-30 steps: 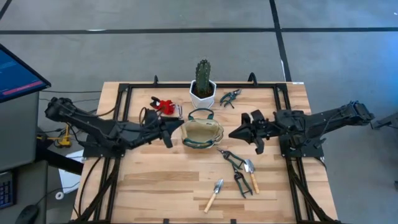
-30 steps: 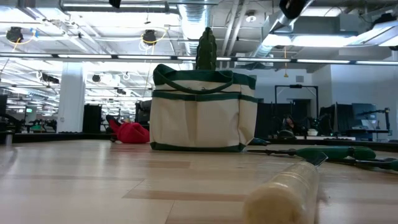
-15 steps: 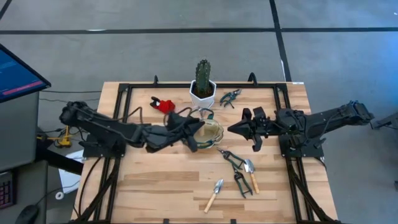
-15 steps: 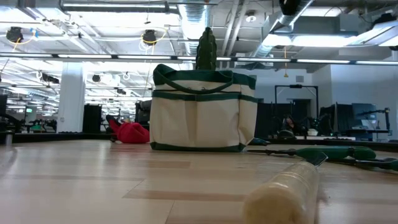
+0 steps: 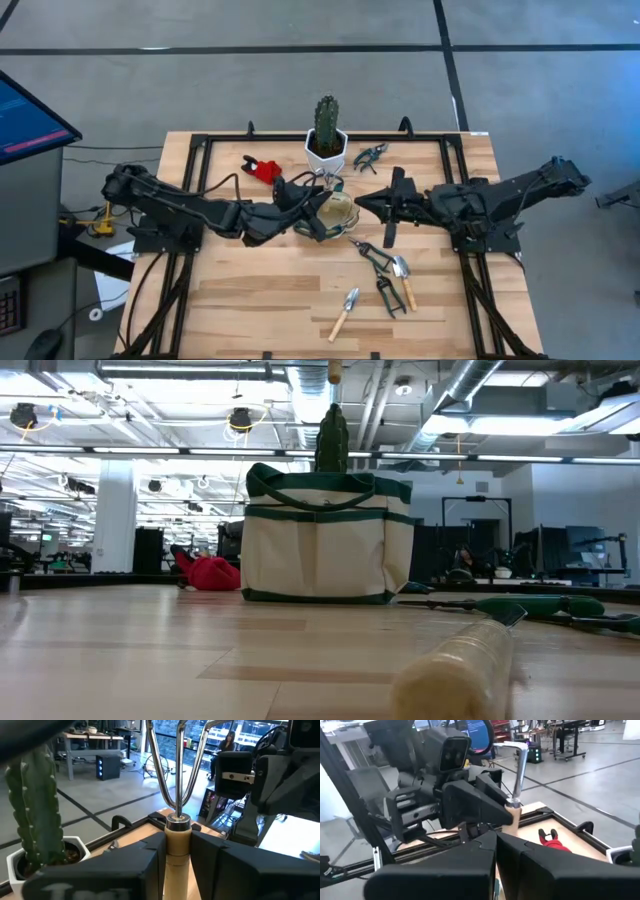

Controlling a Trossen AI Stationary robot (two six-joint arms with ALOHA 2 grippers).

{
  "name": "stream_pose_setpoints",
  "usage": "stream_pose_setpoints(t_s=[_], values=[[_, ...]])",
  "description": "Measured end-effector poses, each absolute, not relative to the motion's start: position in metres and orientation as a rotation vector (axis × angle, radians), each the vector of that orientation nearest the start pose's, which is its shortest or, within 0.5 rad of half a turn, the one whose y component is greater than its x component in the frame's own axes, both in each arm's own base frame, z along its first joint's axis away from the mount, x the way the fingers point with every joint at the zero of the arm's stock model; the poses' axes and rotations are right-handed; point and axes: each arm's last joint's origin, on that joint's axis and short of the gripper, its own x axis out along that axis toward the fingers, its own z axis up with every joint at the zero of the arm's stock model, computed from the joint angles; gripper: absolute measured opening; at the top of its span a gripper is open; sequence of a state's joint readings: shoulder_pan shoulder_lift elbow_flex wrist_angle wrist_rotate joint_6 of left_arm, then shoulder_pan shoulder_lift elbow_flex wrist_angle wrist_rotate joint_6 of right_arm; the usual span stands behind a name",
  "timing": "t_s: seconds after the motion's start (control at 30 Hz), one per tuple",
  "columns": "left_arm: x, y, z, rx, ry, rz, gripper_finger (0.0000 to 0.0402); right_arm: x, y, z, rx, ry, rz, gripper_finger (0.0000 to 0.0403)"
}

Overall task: Pick & Place Garden tools in Gardening bag
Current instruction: Put the brown hand rake into the gardening bag

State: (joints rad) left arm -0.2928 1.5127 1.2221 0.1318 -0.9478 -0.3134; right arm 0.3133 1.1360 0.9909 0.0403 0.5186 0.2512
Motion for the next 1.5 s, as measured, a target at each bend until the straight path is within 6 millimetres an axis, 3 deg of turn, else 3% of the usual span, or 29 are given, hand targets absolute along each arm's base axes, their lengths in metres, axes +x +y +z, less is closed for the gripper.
stream_pose_setpoints(t_s=[0.2, 0.57, 0.73, 1.5], values=[[0.333, -0.076, 0.341, -0.207, 0.031, 0.657, 0.0049, 0.265, 0.068, 0.356, 0.173, 0.097, -0.229, 0.0023], [0.332, -0.08, 0.341, -0.212, 0.035, 0.628, 0.0049, 0.277, 0.066, 0.374, 0.193, 0.048, -0.245, 0.019], [0.332, -0.08, 0.341, -0.219, 0.034, 0.622, 0.0049, 0.278, 0.06, 0.375, 0.201, 0.034, -0.264, 0.0237], [0.35, -0.081, 0.333, -0.327, -0.027, 0.52, 0.0049, 0.281, 0.048, 0.375, 0.205, 0.025, -0.282, 0.0209]])
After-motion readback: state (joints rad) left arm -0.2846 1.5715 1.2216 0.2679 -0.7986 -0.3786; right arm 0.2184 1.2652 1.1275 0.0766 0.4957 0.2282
